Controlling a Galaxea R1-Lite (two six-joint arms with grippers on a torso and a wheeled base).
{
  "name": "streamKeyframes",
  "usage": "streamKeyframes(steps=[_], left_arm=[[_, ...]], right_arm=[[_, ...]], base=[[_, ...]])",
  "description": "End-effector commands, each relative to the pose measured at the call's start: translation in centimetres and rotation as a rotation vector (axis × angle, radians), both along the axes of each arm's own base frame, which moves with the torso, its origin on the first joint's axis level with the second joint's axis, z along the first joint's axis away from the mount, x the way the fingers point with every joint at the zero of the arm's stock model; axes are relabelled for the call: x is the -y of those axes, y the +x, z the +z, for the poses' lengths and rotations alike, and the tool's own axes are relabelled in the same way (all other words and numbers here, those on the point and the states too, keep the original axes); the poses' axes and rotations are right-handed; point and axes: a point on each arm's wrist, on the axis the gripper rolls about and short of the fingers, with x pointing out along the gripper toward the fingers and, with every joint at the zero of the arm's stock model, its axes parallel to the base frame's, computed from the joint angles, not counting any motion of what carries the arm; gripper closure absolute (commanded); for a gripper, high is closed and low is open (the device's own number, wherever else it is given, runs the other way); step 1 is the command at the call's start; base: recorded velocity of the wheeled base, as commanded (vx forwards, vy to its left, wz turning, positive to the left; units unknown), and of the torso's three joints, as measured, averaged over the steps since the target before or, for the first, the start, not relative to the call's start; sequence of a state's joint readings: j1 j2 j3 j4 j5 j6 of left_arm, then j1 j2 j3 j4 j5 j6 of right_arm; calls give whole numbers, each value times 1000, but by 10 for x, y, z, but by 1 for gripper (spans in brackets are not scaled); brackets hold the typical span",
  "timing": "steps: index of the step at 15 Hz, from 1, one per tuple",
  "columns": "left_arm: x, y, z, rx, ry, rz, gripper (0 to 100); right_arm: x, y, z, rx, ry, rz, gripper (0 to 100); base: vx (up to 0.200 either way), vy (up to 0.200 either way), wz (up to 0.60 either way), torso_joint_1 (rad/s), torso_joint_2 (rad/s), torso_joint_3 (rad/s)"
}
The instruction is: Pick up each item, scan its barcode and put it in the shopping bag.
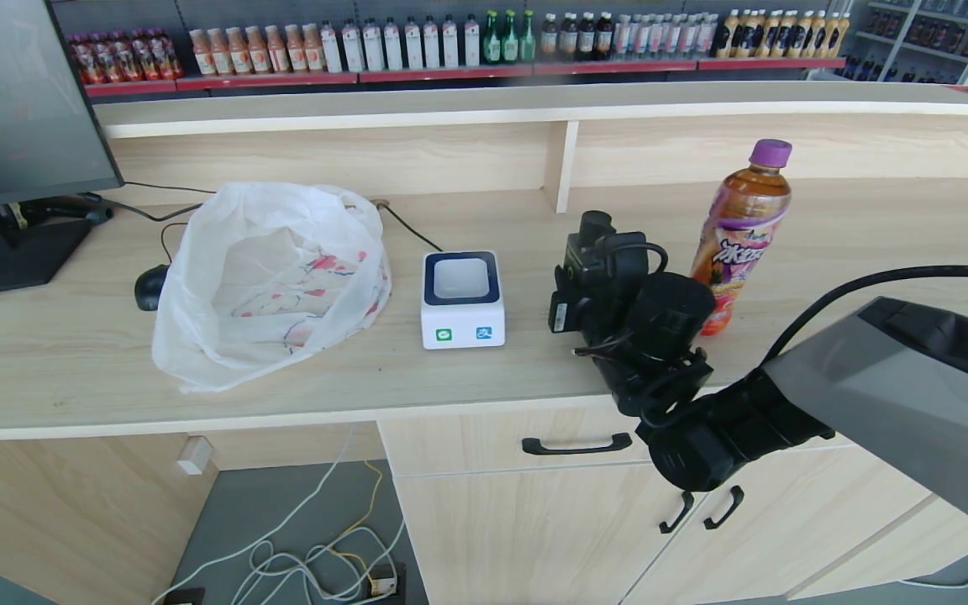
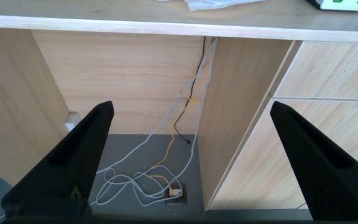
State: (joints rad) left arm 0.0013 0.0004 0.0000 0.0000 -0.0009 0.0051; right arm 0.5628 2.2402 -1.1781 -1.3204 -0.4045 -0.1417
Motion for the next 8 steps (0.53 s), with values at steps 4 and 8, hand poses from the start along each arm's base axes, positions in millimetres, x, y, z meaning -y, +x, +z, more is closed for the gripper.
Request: streamKeyframes(steps=[4,8], left_arm=[[0,0,0,0,-1,1,0],[0,0,0,0,-1,1,0]], right_arm=[[3,-9,23,47,23,11,100],[6,-19,44,87,36,13,100]], base=[[0,0,0,0,0,0],[0,0,0,0,0,0]])
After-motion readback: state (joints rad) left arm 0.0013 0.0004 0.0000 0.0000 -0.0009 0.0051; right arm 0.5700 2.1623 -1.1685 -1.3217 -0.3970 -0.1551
